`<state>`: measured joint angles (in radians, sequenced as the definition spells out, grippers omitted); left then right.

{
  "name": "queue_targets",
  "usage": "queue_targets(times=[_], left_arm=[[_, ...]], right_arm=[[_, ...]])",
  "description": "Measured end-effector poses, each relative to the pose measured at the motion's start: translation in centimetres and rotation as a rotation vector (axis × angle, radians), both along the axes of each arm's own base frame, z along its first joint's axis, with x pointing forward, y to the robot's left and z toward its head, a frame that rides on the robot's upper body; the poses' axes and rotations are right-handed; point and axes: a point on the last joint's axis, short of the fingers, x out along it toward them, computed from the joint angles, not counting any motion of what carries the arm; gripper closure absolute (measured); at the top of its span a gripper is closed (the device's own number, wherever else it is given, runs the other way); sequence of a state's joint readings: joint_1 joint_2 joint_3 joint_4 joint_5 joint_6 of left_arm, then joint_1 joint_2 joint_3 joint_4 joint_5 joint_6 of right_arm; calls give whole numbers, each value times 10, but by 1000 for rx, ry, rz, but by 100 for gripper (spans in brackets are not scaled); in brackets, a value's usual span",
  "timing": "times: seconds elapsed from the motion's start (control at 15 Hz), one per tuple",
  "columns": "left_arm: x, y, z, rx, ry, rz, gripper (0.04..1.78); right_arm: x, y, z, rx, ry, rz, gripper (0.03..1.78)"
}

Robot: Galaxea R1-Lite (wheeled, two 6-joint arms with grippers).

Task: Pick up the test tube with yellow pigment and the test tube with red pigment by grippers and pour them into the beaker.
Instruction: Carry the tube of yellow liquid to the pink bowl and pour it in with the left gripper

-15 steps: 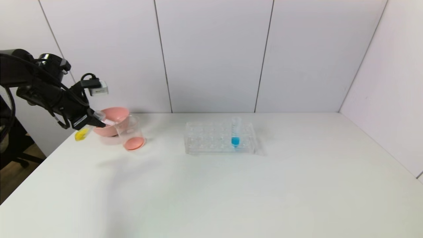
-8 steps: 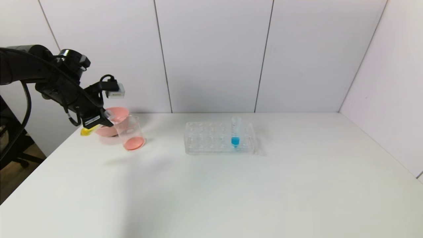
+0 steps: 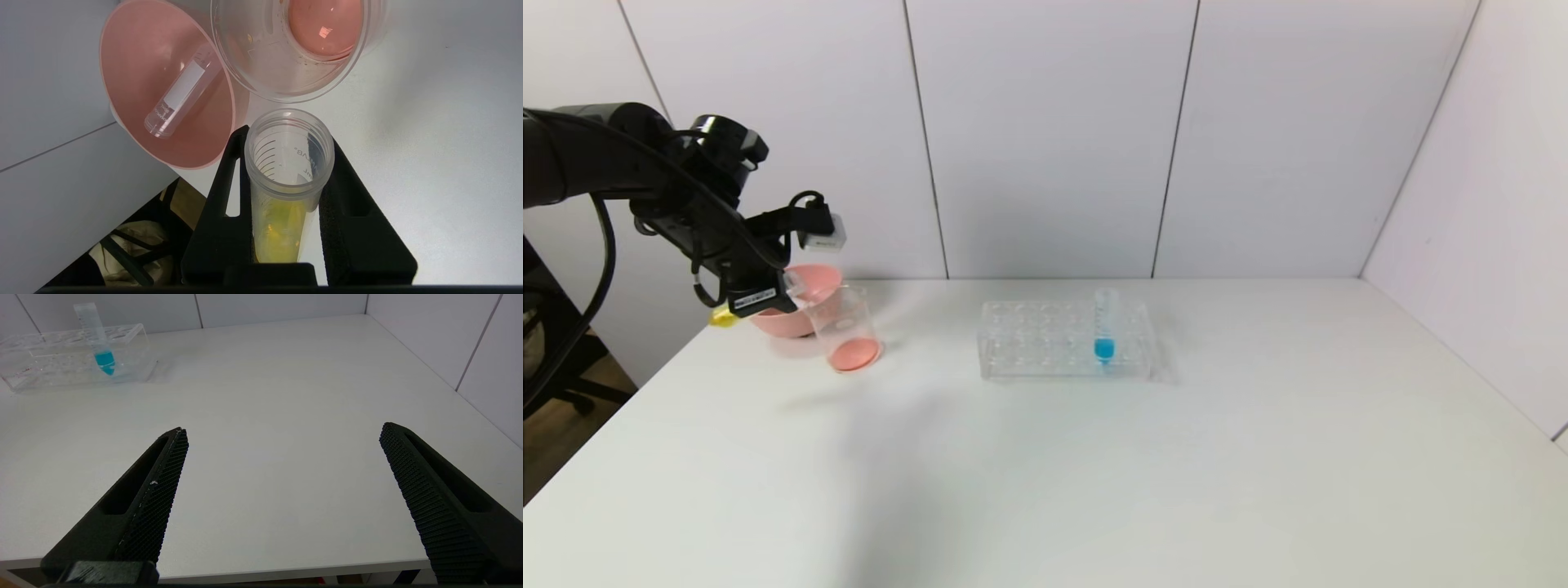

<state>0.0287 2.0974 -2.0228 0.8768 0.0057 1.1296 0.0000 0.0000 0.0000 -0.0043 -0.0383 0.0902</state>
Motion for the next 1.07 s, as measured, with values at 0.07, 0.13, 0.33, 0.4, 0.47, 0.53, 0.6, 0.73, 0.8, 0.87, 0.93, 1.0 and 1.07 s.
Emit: queue_targets(times=[0.07,0.13,0.33,0.4,0.47,0.53,0.6,0.73,0.8,0.87,0.93,1.0,1.07], left_arm=[[-1,-2,1,17,-2,3,136],[-1,-3,2,31,-4,7,136],[-2,-7,3,78,-6,15,136],[-2,-8,3,91,-6,19,136],[-2,-8,3,106,-5,27,136],[-2,-8,3,122,-3,34,136],[-2,-8,2,133,-1,36,136],[-1,-12,2,147,1,33,136],[-1,-14,2,159,0,35,136],[-1,-16,2,174,0,34,136],[-1,-17,2,189,-1,40,136],[0,-18,2,205,-2,44,136],[0,-19,1,220,-2,44,136]], right_arm=[[0,0,0,0,0,0,10],[0,0,0,0,0,0,10],[0,0,0,0,0,0,10],[0,0,0,0,0,0,10],[0,0,0,0,0,0,10],[0,0,0,0,0,0,10],[0,0,0,0,0,0,10],[0,0,0,0,0,0,10],[0,0,0,0,0,0,10],[0,0,0,0,0,0,10],[0,0,0,0,0,0,10],[0,0,0,0,0,0,10],[0,0,0,0,0,0,10]])
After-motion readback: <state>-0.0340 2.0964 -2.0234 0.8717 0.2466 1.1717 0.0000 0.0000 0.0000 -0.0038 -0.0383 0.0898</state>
